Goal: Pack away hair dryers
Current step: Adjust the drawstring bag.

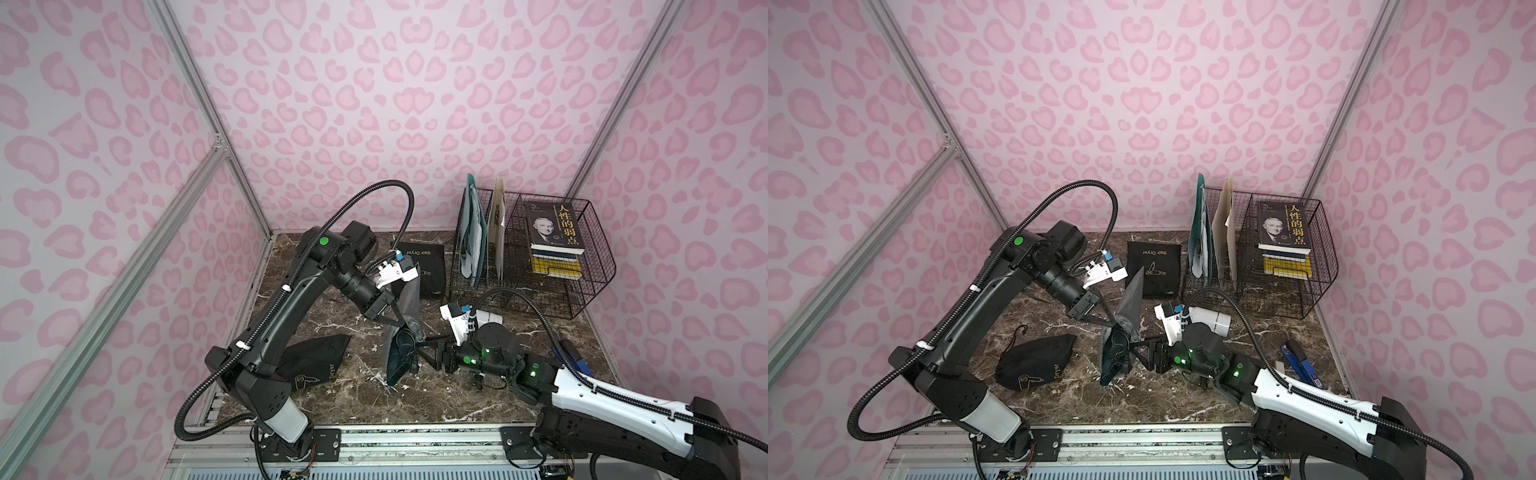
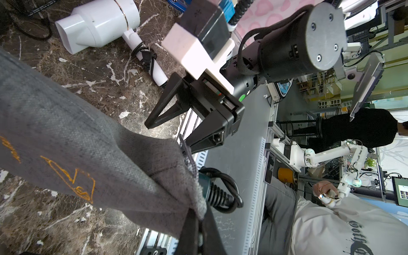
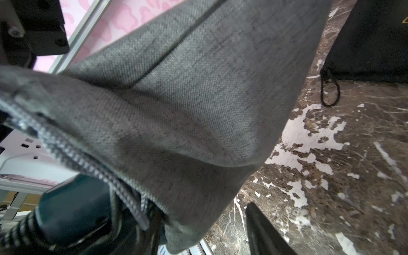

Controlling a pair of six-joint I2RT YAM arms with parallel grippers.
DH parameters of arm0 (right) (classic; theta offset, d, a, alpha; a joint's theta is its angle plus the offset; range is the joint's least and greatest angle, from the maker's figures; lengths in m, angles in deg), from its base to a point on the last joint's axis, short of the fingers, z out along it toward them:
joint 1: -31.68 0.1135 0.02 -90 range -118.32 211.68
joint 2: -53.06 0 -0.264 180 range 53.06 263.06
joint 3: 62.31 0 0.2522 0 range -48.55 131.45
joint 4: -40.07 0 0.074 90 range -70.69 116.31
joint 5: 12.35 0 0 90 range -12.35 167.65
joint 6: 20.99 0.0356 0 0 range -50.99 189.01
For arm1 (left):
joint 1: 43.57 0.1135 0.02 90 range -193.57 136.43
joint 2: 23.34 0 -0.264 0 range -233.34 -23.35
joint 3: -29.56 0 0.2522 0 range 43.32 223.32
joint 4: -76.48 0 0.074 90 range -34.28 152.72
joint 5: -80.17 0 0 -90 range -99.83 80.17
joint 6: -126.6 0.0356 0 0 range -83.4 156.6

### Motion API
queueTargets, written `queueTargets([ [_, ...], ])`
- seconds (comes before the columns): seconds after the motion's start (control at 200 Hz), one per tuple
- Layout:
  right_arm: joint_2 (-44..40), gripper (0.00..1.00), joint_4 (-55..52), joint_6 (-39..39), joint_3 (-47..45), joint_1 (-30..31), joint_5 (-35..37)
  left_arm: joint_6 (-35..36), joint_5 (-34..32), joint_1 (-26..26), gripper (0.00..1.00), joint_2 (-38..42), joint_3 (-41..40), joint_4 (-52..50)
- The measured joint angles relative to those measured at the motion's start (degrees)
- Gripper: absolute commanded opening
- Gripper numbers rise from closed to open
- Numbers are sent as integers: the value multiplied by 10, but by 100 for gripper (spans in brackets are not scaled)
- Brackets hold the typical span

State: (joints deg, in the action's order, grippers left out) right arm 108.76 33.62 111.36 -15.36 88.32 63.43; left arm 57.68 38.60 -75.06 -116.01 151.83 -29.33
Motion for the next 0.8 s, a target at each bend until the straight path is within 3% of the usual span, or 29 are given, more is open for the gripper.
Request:
queueTargets([
  [0.255, 18, 42, 31, -6, 1, 0, -22, 7, 16, 0, 2, 5, -1, 0],
  [0.57, 40, 0, 35, -21, 23, 0, -34, 14, 23, 3, 2, 16, -8, 0],
  [0.8, 17, 0, 10, -26, 23, 0, -34, -26, 5, 58, 2, 23, -45, 20],
])
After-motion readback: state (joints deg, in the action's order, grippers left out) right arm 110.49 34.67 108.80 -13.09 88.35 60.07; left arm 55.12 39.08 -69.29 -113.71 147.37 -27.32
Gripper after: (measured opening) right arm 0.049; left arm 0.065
